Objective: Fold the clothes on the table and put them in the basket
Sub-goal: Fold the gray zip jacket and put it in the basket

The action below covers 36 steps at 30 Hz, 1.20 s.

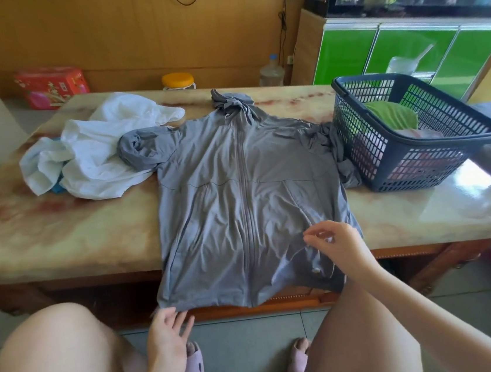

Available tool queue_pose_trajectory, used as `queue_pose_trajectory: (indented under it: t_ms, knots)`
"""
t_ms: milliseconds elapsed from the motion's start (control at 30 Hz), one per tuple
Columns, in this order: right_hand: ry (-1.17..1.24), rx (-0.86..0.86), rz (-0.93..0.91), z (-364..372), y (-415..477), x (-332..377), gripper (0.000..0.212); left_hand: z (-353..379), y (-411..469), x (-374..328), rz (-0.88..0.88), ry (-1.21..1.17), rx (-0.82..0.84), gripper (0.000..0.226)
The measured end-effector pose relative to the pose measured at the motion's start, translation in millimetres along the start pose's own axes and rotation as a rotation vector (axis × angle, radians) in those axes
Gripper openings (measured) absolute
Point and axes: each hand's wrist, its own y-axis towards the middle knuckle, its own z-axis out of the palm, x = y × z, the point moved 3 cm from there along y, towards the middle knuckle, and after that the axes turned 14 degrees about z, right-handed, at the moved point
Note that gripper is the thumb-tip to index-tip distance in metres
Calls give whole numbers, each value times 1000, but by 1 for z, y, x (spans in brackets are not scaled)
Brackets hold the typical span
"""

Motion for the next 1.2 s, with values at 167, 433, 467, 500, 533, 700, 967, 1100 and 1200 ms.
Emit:
queue_pose_trajectory:
  t_ms: [167,433,467,500,533,700,967,1100,1200]
  knots:
    - [-130,-119,-34,11,-16,-11,14,10,-21,-3,38,-25,62,14]
    - [51,-23,-8,66,-48,-3,15,4,-36,-6,110,-3,107,15]
    - [73,-6,12,74,-51,-4,15,2,-36,-7,120,-5,109,17]
    - [76,8,31,81,-55,-4,16,0,-36,-8,130,-12,110,18]
    - [80,20,44,88,-58,-4,17,-2,-38,-9,135,-20,109,16]
    - [98,66,80,106,-62,-1,26,-11,-40,-19,163,-40,74,14]
    - [109,9,155,79,-57,-9,39,-39,-18,-13,69,50,-43,21]
    - [133,-113,177,54,-51,-21,27,-38,11,-11,99,354,-35,52]
    - [274,-251,338,34,-39,-39,35,-38,27,-20,198,602,-81,92]
